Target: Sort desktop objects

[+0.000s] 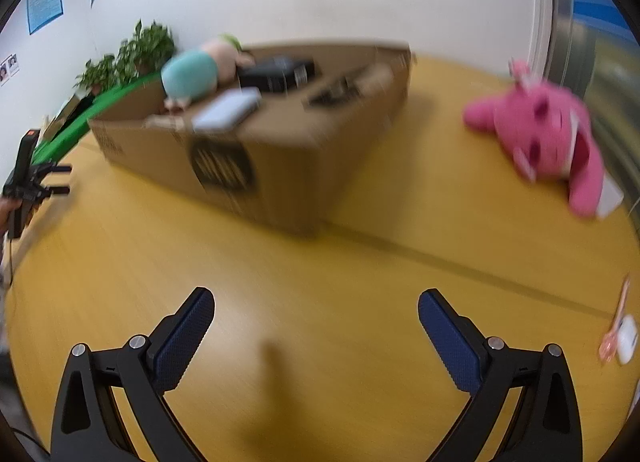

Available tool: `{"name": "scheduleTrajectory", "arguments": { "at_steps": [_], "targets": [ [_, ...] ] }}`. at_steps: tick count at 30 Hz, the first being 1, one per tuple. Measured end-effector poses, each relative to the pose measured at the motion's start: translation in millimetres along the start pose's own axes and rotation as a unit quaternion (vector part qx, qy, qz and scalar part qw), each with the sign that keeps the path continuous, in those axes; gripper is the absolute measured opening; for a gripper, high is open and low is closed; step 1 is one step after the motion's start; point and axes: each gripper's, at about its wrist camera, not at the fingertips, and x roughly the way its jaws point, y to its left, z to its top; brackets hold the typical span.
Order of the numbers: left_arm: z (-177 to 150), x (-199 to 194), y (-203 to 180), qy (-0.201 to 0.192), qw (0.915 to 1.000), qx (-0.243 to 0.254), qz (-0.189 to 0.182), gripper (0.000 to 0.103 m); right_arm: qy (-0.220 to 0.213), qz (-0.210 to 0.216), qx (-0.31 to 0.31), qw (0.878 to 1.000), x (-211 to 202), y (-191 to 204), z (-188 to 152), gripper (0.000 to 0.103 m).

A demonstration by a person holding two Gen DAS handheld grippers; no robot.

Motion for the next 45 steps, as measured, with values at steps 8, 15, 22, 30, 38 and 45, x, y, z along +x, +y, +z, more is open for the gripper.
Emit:
{"name": "scheduleTrajectory", "arguments": {
  "at_steps": [8, 15, 22, 30, 38, 45],
  "targets": [
    [12, 29, 30, -0.021, 0.9982, 0.026, -0.05, 0.103, -0.003, 0.017, -0.095, 0.995, 5, -31, -13, 0.103],
    [28, 22, 45, -0.015, 0.9977, 0.034, -0.057, 0.103, 0.002, 0.034, -0.122, 0.992, 3, -32, -5, 0.103],
    [32, 22, 44, -0.015, 0.9977, 0.035, -0.056, 0.103, 0.001, 0.033, -0.122, 0.992, 2, -34, -9, 0.103],
    [34, 22, 43, -0.015, 0.9977, 0.036, -0.056, 0.103, 0.0, 0.033, -0.122, 0.992, 2, -34, -10, 0.103],
    [37, 17, 41, -0.015, 0.9977, 0.035, -0.056, 0.103, 0.0, 0.033, -0.122, 0.992, 3, -35, -10, 0.103],
    [38, 17, 40, -0.015, 0.9977, 0.036, -0.056, 0.103, 0.0, 0.032, -0.122, 0.992, 1, -38, -11, 0.103]
  ]
}}
